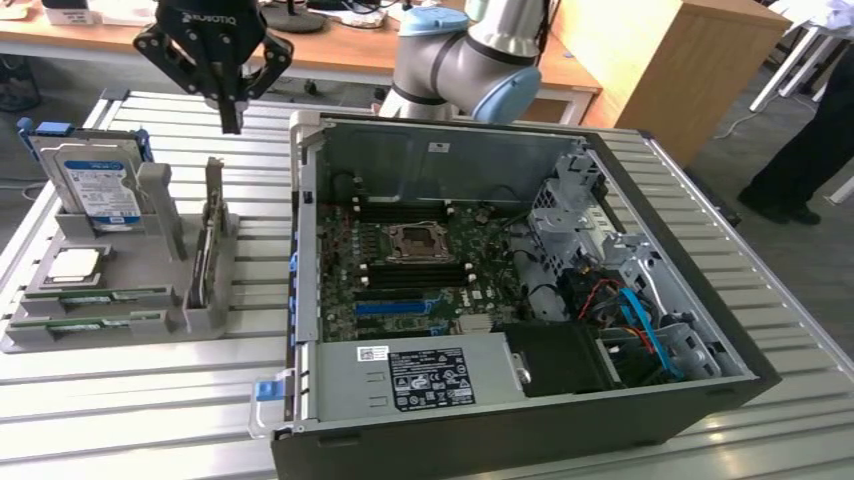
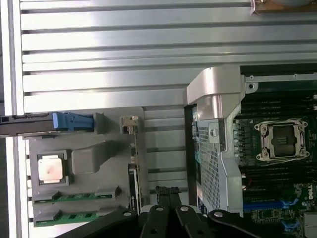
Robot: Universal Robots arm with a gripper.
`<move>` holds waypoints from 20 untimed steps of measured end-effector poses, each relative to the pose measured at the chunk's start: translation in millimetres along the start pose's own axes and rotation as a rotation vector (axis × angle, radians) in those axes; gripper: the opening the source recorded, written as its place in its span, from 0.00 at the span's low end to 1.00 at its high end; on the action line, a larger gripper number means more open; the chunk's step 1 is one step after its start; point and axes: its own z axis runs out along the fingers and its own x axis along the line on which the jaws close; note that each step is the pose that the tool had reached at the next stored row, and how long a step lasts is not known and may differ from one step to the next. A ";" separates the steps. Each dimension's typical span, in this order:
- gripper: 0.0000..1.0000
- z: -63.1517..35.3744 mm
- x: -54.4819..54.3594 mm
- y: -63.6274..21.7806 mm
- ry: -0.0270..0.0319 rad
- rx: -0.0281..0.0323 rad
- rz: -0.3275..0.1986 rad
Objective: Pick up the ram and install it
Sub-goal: 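Reach for the ram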
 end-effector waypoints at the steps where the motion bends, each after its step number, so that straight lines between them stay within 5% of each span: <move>1: 0.11 0.0 3.0 -0.1 0.0001 0.0000 0.000; 20: 0.11 -0.4 57.4 -2.0 0.0000 0.0000 0.000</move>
